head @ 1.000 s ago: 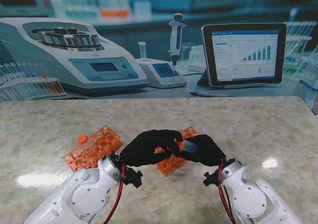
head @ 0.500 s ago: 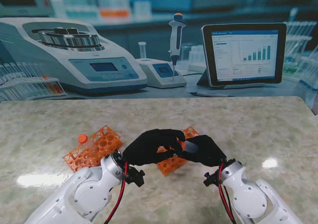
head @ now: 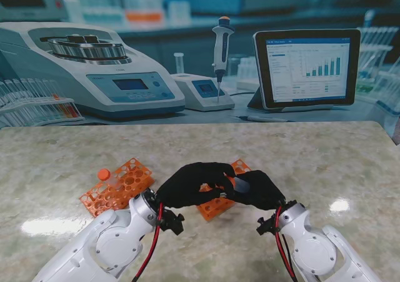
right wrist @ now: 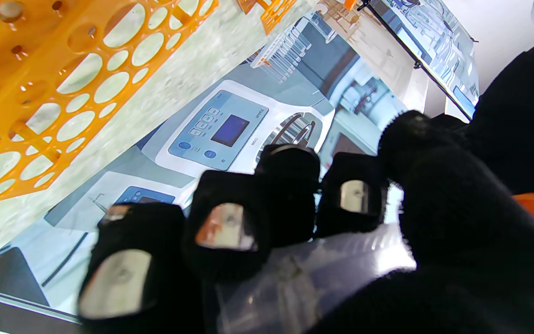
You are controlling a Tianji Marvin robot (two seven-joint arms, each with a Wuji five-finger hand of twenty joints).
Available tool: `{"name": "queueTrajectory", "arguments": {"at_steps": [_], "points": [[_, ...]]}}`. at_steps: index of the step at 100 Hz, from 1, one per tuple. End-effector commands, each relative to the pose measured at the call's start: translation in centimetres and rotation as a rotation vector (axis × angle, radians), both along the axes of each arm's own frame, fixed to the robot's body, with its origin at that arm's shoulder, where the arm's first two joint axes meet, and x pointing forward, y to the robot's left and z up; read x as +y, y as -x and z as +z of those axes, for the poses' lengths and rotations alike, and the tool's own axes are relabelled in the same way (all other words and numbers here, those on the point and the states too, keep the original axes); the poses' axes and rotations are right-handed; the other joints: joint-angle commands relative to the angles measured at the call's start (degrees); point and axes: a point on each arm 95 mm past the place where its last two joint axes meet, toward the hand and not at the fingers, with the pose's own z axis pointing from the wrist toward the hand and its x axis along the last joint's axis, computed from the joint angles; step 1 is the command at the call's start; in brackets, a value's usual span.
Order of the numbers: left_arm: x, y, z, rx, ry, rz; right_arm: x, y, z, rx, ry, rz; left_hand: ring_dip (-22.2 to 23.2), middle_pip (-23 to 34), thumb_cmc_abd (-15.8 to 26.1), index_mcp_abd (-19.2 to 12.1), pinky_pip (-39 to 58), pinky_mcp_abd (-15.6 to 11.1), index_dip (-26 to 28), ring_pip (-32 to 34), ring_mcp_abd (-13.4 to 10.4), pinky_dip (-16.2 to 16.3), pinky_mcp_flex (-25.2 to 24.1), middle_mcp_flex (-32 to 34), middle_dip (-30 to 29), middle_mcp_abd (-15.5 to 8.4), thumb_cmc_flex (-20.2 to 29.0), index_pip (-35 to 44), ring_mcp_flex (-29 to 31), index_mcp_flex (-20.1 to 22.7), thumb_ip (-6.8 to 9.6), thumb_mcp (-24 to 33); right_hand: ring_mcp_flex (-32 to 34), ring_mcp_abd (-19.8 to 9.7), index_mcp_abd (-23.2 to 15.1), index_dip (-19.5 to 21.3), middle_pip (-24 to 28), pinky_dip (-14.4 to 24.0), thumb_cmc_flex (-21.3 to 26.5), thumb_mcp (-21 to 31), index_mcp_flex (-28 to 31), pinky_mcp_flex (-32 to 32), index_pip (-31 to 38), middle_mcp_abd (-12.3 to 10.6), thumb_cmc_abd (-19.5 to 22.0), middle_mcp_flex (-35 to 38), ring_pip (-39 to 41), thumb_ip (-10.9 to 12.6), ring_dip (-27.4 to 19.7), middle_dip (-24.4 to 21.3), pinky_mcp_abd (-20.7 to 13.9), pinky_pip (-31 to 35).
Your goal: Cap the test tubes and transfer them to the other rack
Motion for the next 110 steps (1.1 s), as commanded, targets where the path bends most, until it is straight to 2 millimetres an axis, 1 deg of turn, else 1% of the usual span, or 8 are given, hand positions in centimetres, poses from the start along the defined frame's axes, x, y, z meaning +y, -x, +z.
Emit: {"name": "queueTrajectory", "arguments": {"at_steps": [1,18,40,61,91,96,102,110], "points": [[-0.3,0.1,-0.3,0.013,0.001,-0.002,0.5,0.3,0.1,0.000,-0.009,0.013,-2.9,1.9,2.6,1.4,-1.0,-1.2,-1.0,-1.7,-2.0,1.4,0.3,1.8,-1.2,1.6,5.6,-2.8,0.7,-1.7,1.39,1.2,0.3,-2.1,-3.8,2.2,0.4,0.2,1.5,1.2,2.2,1.4,2.9,0.9,1.5,1.5,4.2,0.8,1.8,0.1,-1.7,6.9],[-0.3,0.1,-0.4,0.015,0.003,0.002,0.5,0.3,0.1,0.000,-0.009,0.012,-3.7,1.6,2.7,1.5,-0.9,-1.2,-1.3,-1.8,-1.7,1.2,0.7,1.9,-2.5,2.1,5.6,-4.1,1.1,-2.0,1.46,0.7,0.3,-2.1,-3.8,2.2,0.4,0.2,1.5,1.2,2.2,1.4,2.9,0.9,1.6,1.5,4.2,0.8,1.8,0.1,-1.7,6.9],[-0.6,-0.1,-0.5,0.018,0.007,0.003,0.5,0.3,0.1,-0.001,-0.011,0.012,-4.5,2.2,2.7,1.9,-0.8,-0.9,0.4,-1.8,-1.4,0.8,0.8,2.1,-2.6,1.8,5.6,-1.7,1.3,-2.0,1.42,0.7,0.3,-2.1,-3.8,2.2,0.4,0.2,1.6,1.2,2.2,1.4,2.9,0.9,1.6,1.5,4.2,0.8,1.8,0.1,-1.7,6.9],[-1.0,-0.2,-0.6,0.034,0.012,-0.012,0.6,0.3,0.1,-0.001,-0.014,0.017,-5.1,2.3,2.9,2.4,-1.1,-0.6,0.6,-2.2,-1.2,0.3,0.7,2.1,-2.8,1.6,5.6,-1.1,1.3,-1.4,1.25,1.2,0.3,-2.0,-3.9,2.3,0.4,0.2,1.6,1.1,2.2,1.4,2.9,0.9,1.6,1.5,4.2,0.7,1.8,0.1,-1.7,6.9],[-1.3,-0.3,-0.7,0.059,0.024,-0.024,0.8,0.4,0.1,-0.002,-0.016,0.026,-7.3,1.4,5.6,2.7,-3.2,-0.3,-0.5,-4.6,-0.9,-0.3,-0.4,1.9,-3.9,1.3,5.6,-2.0,1.3,-0.3,0.87,1.3,0.3,-2.0,-4.1,2.3,0.4,0.2,1.5,1.1,2.1,1.4,2.8,1.0,1.6,1.5,4.2,0.7,1.8,0.1,-1.7,6.9],[-1.3,-0.3,-0.7,0.063,0.030,-0.023,0.8,0.4,0.1,-0.002,-0.016,0.026,-7.7,1.3,5.8,3.1,-3.6,-0.1,-0.7,-5.1,-0.9,-0.3,-0.4,2.0,-4.2,1.2,5.6,-2.2,1.3,0.0,0.83,1.4,0.3,-2.0,-4.1,2.3,0.4,0.2,1.5,1.1,2.1,1.4,2.8,1.0,1.6,1.5,4.2,0.7,1.8,0.1,-1.7,6.9],[-1.3,-0.3,-0.7,0.062,0.032,-0.020,0.8,0.4,0.1,-0.003,-0.017,0.026,-7.8,1.4,5.9,2.6,-3.8,-0.1,-0.8,-5.3,-1.2,-0.2,-0.4,2.0,-4.4,1.0,5.6,-2.4,1.5,0.1,0.74,1.5,0.3,-2.0,-4.1,2.4,0.4,0.2,1.5,1.1,2.1,1.4,2.8,0.9,1.6,1.6,4.2,0.7,1.8,0.1,-1.7,6.9],[-1.4,-0.4,-0.8,0.065,0.039,-0.015,0.8,0.4,0.1,-0.002,-0.017,0.026,-8.1,1.4,6.1,2.8,-4.0,0.0,-1.0,-5.6,-1.0,-0.1,-0.4,1.9,-4.7,1.4,5.6,-2.6,1.6,0.1,0.71,1.4,0.3,-2.0,-4.1,2.4,0.4,0.2,1.5,1.1,2.1,1.4,2.8,0.9,1.7,1.6,4.2,0.7,1.8,0.1,-1.7,6.9]]}}
